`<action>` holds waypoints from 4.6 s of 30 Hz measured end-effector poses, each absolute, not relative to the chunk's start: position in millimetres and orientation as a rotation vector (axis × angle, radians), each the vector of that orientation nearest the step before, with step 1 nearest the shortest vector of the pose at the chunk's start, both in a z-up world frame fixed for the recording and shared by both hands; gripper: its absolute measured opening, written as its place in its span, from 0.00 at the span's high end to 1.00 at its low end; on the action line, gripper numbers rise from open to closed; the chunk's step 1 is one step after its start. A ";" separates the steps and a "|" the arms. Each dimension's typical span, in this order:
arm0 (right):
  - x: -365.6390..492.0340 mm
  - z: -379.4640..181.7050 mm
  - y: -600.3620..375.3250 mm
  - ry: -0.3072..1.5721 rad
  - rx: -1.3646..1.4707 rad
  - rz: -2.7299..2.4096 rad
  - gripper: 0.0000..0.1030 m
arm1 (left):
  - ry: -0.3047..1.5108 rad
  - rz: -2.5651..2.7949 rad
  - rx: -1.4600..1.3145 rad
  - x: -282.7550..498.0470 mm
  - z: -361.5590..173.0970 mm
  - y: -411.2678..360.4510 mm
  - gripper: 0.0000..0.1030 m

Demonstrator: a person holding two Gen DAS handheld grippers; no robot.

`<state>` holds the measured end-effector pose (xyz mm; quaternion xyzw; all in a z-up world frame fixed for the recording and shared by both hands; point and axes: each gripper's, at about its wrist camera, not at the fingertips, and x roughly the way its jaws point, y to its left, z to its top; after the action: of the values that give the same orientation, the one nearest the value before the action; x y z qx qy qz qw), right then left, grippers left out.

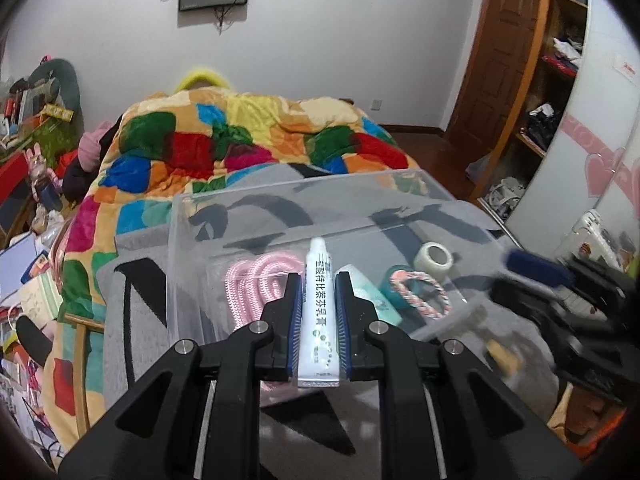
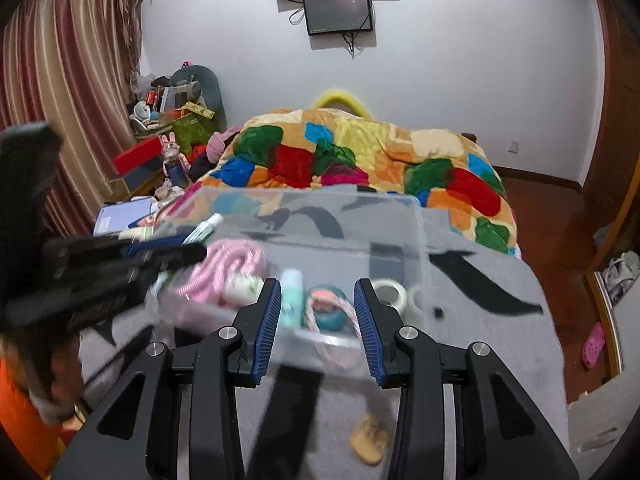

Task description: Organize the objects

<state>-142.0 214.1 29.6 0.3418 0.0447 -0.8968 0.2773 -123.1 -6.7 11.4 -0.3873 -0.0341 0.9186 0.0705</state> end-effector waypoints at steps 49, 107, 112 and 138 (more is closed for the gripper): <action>-170.2 8.5 169.0 0.162 1.031 -2.343 0.71 | -0.197 2.906 -1.013 -67.7 14.8 -26.0 0.17; -109.9 18.4 218.8 0.101 0.841 -2.404 0.17 | -0.115 2.902 -0.955 -43.8 11.4 -4.6 0.05; -108.8 18.6 218.5 0.098 0.840 -2.404 0.17 | -0.110 2.899 -0.954 -43.1 11.4 -3.2 0.05; -107.4 19.4 217.9 0.100 0.841 -2.404 0.17 | -0.116 2.887 -0.949 -42.4 12.6 -4.4 0.05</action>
<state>-107.4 217.9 19.4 0.3156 0.0376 -0.9020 0.2921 -42.4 -4.4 12.6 -0.3116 -0.0381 0.9481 0.0504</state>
